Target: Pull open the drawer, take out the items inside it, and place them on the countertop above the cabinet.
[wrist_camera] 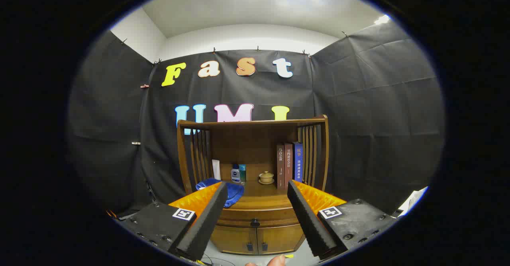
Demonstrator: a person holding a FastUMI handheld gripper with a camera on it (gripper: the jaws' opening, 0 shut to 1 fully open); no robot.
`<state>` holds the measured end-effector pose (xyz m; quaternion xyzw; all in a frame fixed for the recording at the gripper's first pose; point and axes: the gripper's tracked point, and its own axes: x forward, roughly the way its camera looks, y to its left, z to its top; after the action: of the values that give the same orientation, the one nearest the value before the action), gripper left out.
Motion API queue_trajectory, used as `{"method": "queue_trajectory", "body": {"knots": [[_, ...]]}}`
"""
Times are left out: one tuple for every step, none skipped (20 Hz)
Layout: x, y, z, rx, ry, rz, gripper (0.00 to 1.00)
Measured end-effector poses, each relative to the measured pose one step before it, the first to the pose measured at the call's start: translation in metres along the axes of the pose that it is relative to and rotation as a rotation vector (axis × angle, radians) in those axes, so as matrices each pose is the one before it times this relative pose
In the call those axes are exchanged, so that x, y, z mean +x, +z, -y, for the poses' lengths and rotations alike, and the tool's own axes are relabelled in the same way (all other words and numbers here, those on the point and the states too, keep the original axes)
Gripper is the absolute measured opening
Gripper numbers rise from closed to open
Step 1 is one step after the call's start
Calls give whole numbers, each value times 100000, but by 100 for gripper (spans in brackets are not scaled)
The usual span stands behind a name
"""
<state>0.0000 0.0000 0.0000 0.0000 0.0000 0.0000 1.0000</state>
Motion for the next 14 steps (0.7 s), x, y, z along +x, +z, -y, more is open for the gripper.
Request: {"method": "queue_trajectory", "body": {"knots": [[92, -158, -47, 616, 340, -869, 97], [-66, -63, 70, 486, 766, -726, 97], [-225, -22, 283, 146, -50, -414, 97], [-121, 32, 105, 63, -291, 261, 97], [-22, 87, -126, -47, -160, 373, 97], [16, 10, 38, -166, -214, 414, 97], [-240, -132, 190, -39, -62, 270, 97], [-249, -149, 78, 146, -58, 87, 97], [-299, -80, -23, 176, 446, -104, 97], [-134, -184, -144, -10, 488, -329, 97], [106, -93, -120, -216, 575, -285, 97], [-25, -26, -93, -362, 325, -68, 97], [96, 8, 102, -341, 168, 42, 97], [14, -26, 126, -124, -177, 57, 97]]}}
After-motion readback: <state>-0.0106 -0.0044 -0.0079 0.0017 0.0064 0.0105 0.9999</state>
